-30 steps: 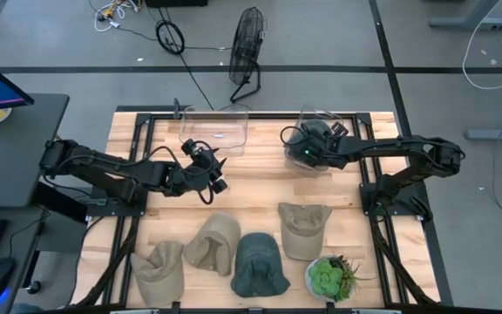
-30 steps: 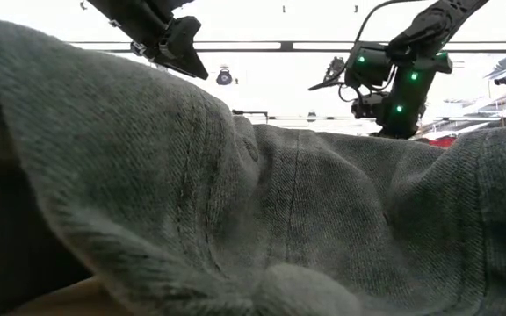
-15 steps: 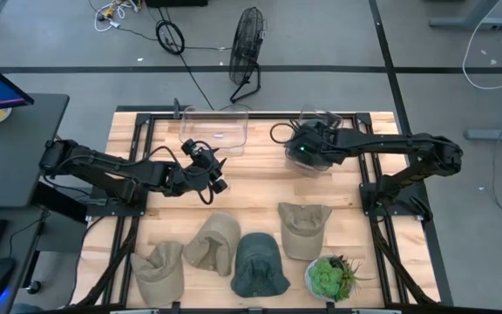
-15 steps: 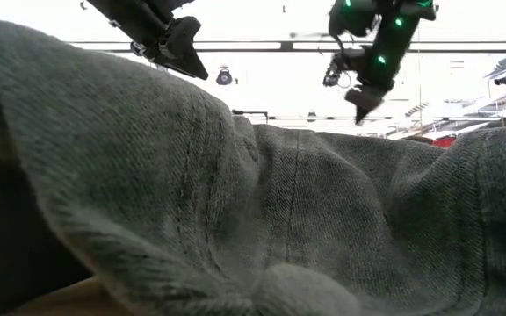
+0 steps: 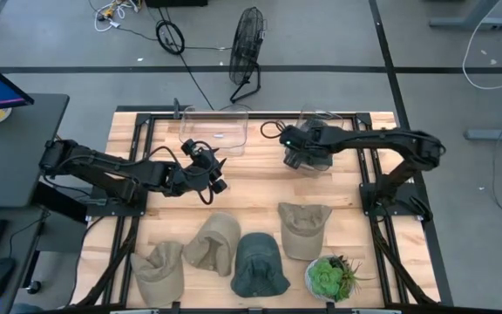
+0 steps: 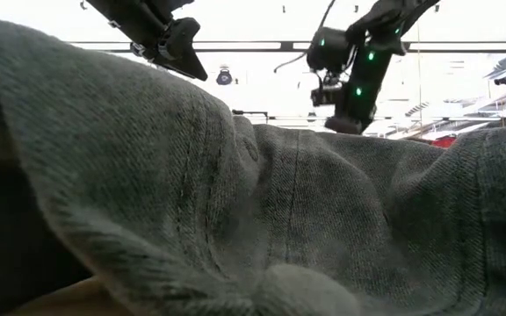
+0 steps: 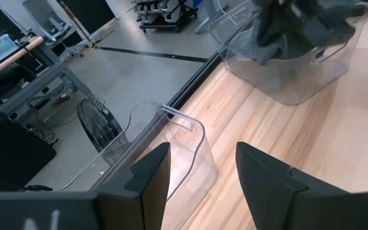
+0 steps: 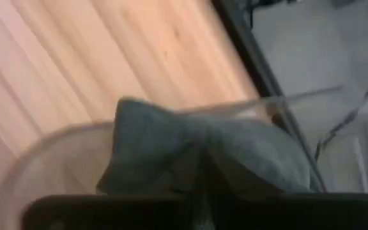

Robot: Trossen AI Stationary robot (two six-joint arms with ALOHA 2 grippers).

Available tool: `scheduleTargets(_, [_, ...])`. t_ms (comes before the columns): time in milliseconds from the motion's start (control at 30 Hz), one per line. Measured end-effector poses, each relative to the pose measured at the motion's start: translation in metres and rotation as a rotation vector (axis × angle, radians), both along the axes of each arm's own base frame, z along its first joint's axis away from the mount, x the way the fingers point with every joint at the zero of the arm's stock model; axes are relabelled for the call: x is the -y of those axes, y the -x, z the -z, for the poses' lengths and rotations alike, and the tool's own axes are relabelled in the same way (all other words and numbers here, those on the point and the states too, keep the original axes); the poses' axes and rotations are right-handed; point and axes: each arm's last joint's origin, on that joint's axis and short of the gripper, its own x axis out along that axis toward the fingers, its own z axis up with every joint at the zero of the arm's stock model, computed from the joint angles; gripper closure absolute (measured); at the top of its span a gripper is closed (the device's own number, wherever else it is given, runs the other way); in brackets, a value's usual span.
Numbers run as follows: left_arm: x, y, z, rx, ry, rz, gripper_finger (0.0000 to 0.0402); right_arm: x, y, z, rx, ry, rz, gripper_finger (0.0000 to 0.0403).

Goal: Pick & Place hat
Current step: Put the left black cap into the right transparent bin

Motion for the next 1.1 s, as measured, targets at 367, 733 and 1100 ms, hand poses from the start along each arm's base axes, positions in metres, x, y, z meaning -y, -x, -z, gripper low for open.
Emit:
scheduleTargets(367, [0.0, 0.0, 0.001, -0.009, -0.001, 0.0, 0.022, 0.018, -0.001, 0.036, -0.038, -0.246, 0.045, 0.0399])
scheduleTargets(733, [0.0, 0.001, 0.001, -0.015, -0.001, 0.0, 0.022, 0.01, 0.006, -0.033, -0.073, -0.237, 0.036, 0.0393])
scheduleTargets(1100, [0.0, 0.002, 0.003, -0.023, 0.011, -0.008, 0.022, -0.02, 0.061, -0.082, -0.21, -0.246, 0.337, 0.0401])
